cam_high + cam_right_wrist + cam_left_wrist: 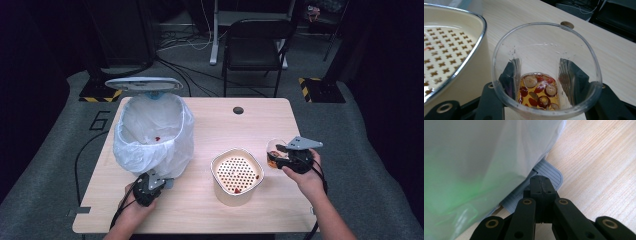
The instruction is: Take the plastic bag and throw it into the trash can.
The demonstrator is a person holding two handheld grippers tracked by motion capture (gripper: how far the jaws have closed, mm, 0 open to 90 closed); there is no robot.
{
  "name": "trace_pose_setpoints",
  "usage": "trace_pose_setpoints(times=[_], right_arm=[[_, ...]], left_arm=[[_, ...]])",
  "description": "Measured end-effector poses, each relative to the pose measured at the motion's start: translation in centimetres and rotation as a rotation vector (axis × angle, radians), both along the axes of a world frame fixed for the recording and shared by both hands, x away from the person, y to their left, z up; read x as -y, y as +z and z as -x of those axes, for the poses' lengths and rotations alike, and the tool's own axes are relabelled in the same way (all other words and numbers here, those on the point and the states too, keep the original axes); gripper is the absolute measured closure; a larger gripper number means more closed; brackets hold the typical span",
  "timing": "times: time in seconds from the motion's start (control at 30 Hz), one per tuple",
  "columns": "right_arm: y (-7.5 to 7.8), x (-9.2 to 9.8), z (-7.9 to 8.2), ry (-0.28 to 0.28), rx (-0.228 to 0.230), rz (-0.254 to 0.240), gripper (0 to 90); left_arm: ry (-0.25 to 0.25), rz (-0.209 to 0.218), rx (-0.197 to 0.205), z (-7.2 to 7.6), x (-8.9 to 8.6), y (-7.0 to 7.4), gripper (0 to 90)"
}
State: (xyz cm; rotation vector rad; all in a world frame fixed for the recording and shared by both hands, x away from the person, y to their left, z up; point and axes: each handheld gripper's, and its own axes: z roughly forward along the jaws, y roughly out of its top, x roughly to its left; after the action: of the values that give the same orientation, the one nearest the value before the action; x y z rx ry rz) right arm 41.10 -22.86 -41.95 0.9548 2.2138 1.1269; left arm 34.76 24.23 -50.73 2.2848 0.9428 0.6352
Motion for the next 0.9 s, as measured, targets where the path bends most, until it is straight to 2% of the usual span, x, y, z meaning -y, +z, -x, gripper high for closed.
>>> trace_pose_setpoints(times=[0.2, 0.37, 0.57, 0.9], right_arm=[[1.7, -0.7, -0.1, 0.043, 0.029, 0.019, 51.7], [2.6, -1.3, -0.5, 0.076, 0.026, 0.026, 51.6], [3.5, -2.2, -1.8, 0.135, 0.042, 0.066, 51.5], [4.1, -3.7, -4.1, 0.226, 0.071, 0.065, 51.3]], left_arm=[[0.007, 0.008, -0.004, 0.0, 0.0, 0.0, 90.0], [0.002, 0.002, -0.002, 0.0, 0.0, 0.0, 90.0], [0.003, 0.005, -0.002, 0.0, 0.0, 0.0, 90.0], [0.002, 0.004, -0.003, 0.0, 0.0, 0.0, 90.0]])
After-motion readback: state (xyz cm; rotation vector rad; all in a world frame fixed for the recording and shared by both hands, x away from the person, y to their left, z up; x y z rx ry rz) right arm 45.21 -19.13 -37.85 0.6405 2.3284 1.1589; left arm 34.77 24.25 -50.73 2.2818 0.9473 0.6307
